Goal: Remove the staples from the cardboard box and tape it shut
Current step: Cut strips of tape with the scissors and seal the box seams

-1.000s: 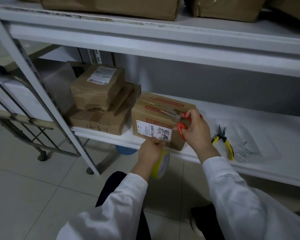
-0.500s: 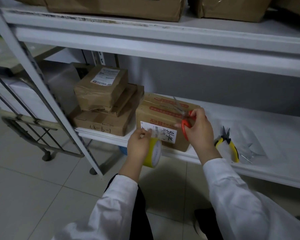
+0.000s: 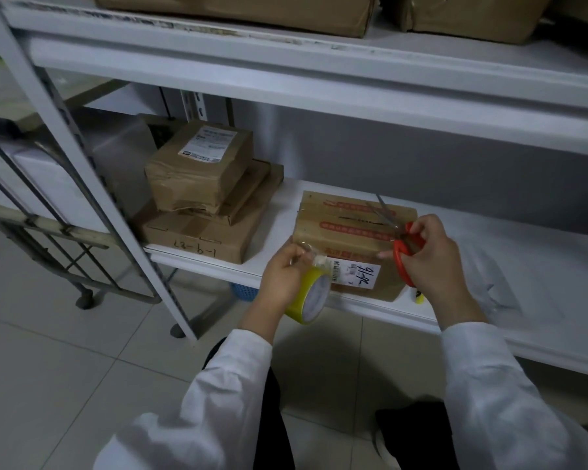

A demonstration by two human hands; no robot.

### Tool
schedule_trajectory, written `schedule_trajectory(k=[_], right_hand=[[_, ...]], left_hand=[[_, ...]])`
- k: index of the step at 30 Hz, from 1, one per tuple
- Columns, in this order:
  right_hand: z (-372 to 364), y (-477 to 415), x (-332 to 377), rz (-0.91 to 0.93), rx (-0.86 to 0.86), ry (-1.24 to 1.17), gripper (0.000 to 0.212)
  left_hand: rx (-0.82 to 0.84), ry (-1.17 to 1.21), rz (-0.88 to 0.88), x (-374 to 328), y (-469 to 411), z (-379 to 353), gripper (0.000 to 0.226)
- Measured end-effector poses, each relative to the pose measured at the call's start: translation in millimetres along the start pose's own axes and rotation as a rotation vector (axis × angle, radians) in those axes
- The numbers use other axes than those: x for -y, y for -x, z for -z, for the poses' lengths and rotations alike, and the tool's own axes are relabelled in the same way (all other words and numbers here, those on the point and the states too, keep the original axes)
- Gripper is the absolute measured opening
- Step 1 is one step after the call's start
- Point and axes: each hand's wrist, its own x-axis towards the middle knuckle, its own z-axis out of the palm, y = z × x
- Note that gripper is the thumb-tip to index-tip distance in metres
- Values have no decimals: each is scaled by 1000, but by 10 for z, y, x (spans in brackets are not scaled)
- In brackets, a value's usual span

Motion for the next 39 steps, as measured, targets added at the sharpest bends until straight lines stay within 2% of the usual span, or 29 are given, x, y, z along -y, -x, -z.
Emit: schedule_trajectory(k=[4,7,9,13,17,20,23,26,27,32,37,39], right_hand=[[27,38,35,-23,-25,-51,43],[25,98,321,20,-60,-176,48],[-46,138,587,45,55,-259,47],[-326,194,907,81,345,-187,52],[-435,207,964,75,411,-205,38],[-435,211,970,55,439,-205,36],[-382,207,977,32,417,-224,38],[-365,185,977,45,354,-239,41],[-378,180,979,65,335,-222,41],[-451,189,1000,106,275,-168,37],[-468,76,984,114,246,-184,36],[-479,-7,963,104,254,-169,33]], left_hand=[[16,26,-9,-4,78,28,19],[-4,12,-38,-7,146,96,23],[-4,20,-61,-31,177,111,26],[-3,129,-80,-69,178,122,32],[34,216,-81,-139,225,187,35],[73,142,-79,-187,260,258,25],[135,10,-45,-155,299,254,17],[160,69,61,-122,310,248,63],[142,73,86,-137,303,247,66],[-26,-170,211,-200,240,196,48],[4,-276,118,-292,222,176,36],[18,-226,128,-328,205,153,32]])
